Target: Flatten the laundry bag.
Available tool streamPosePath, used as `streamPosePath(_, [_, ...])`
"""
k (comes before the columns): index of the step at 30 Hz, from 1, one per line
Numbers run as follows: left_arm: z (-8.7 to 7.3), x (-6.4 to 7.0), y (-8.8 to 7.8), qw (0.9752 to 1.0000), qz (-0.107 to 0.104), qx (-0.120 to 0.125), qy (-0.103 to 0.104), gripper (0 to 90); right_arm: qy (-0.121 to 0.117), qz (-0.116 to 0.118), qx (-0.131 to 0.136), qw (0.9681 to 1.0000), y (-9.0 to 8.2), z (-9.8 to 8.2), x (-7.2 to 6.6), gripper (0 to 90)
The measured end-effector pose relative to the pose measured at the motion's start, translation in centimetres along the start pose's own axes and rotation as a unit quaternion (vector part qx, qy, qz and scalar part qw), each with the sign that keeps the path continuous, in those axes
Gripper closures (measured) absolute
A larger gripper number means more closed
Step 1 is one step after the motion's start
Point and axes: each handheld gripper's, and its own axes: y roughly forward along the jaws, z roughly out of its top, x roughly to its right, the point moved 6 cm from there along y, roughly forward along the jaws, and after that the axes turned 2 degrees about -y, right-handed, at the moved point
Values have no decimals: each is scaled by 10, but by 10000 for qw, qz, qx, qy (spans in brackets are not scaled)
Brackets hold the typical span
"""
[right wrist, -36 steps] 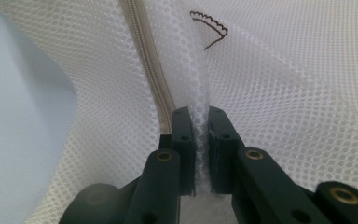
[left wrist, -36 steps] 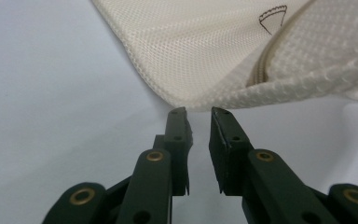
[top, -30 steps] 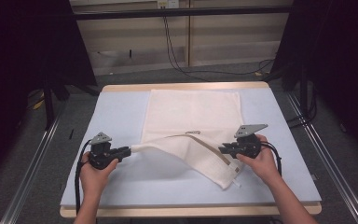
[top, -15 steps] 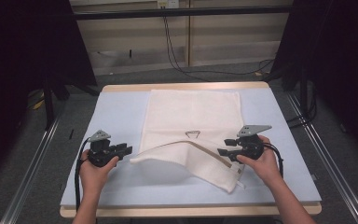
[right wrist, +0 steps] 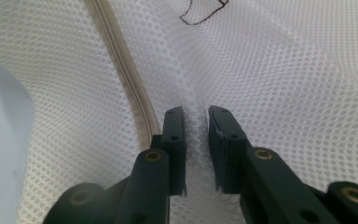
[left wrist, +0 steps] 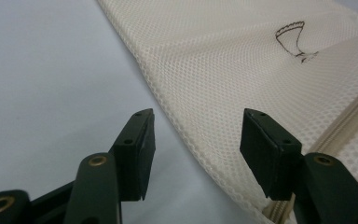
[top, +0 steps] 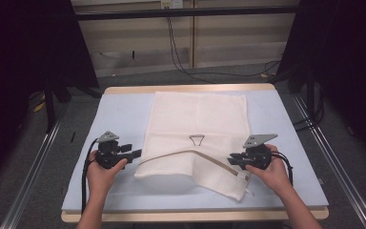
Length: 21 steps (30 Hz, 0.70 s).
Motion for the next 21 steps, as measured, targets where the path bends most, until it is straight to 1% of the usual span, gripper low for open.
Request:
streamPosePath(1, [-1,1,2,10000,-9,-37,22,451,-61,52,-19,10000,-2,0,-1,810])
streamPosePath(3, [-3,3,7,9999,9,-144,85,451,-45,61,0,10000,-5,0,-2,794])
streamPosePath(4, [-4,4,10,9998,0,-185,79,452,-21,56,-14,10000,-6,0,-2,767])
streamPosePath(5, [-6,4,13,9996,3,-258,97,460,-5,42,5,10000,-6,-1,-2,709])
streamPosePath(6, [-7,5,15,9993,-10,-362,122,470,52,-14,51,10000,-7,-2,-1,666])
streamPosePath(7, [-9,5,17,9990,1,-422,144,478,96,-45,52,9999,-8,-2,0,662])
streamPosePath(8, [-10,6,19,9987,2,-482,160,490,150,-35,118,9998,-10,-2,1,643])
streamPosePath(9, [-12,8,22,9982,4,-568,197,503,253,-56,233,9994,-14,-1,2,622])
streamPosePath(10, [-13,9,23,9976,-20,-657,205,536,413,-117,421,9982,-19,1,6,567])
streamPosePath(11, [-14,10,24,9977,72,-630,252,557,534,-164,543,9970,-22,2,8,545])
streamPosePath(12, [-14,11,23,9969,97,-706,320,605,743,-307,670,9945,-26,2,12,548])
streamPosePath(13, [-14,14,24,9969,55,-754,213,691,861,-660,669,9918,-31,0,19,559])
streamPosePath(14, [-14,15,25,9970,135,-735,182,721,843,-960,561,9902,-34,-3,24,560])
streamPosePath(15, [-14,15,24,9965,177,-779,230,730,902,-1103,463,9887,-35,-7,28,543])
streamPosePath(16, [-15,15,24,9963,216,-794,230,751,1073,-1229,356,9860,-34,-12,31,519])
streamPosePath(17, [-15,17,25,9969,219,-731,188,775,1176,-1331,285,9837,-33,-16,34,517])
streamPosePath(18, [-15,19,26,9970,258,-705,197,813,1213,-1406,145,9825,-31,-23,36,517])
streamPosePath(19, [-15,20,26,9965,288,-748,237,842,1307,-1547,-111,9792,-28,-31,37,522])
streamPosePath(20, [-15,21,26,9962,313,-778,215,859,1342,-1586,-258,9779,-25,-35,37,537])
streamPosePath(21, [-14,21,26,9958,342,-813,262,867,1309,-1610,-348,9776,-22,-37,37,591])
